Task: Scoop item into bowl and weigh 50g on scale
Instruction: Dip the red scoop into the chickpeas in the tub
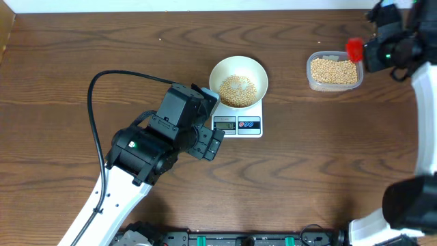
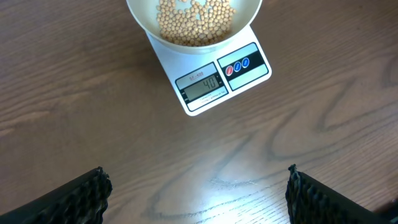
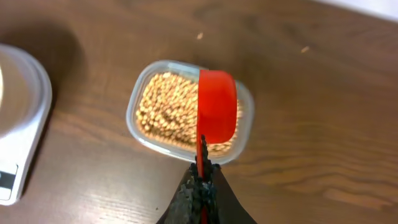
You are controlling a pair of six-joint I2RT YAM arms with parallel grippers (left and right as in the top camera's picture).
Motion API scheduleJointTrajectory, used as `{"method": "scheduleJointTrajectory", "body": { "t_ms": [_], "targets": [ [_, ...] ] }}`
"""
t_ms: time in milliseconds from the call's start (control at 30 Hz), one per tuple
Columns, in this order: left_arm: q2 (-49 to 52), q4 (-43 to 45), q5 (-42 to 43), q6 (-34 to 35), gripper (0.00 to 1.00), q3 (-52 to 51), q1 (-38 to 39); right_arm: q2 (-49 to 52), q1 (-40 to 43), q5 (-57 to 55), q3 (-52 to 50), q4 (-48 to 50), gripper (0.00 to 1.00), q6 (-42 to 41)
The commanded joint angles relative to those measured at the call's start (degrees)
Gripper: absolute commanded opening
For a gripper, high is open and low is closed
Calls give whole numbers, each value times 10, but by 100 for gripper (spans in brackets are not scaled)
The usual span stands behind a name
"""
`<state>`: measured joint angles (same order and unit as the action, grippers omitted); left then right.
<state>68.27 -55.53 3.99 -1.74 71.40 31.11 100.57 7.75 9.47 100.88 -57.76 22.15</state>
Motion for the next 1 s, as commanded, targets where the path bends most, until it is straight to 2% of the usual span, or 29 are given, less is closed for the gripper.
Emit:
{"method": "scheduleJointTrajectory", "body": {
  "t_ms": [0, 200, 500, 667, 967],
  "targets": [
    [3, -1, 1, -4, 92, 14, -3, 20, -15, -6, 3, -1, 1, 5],
    [3, -1, 1, -4, 92, 14, -3, 43, -48, -9, 3, 6, 1, -2],
    [3, -1, 1, -4, 92, 14, -3, 47, -103, -116, 3, 14, 1, -46],
    [3, -1, 1, -4, 92, 14, -3, 53, -108, -164, 3, 15, 1, -99],
    [3, -1, 1, -4, 92, 14, -3, 55, -107, -199, 3, 10, 1, -145]
  ]
}}
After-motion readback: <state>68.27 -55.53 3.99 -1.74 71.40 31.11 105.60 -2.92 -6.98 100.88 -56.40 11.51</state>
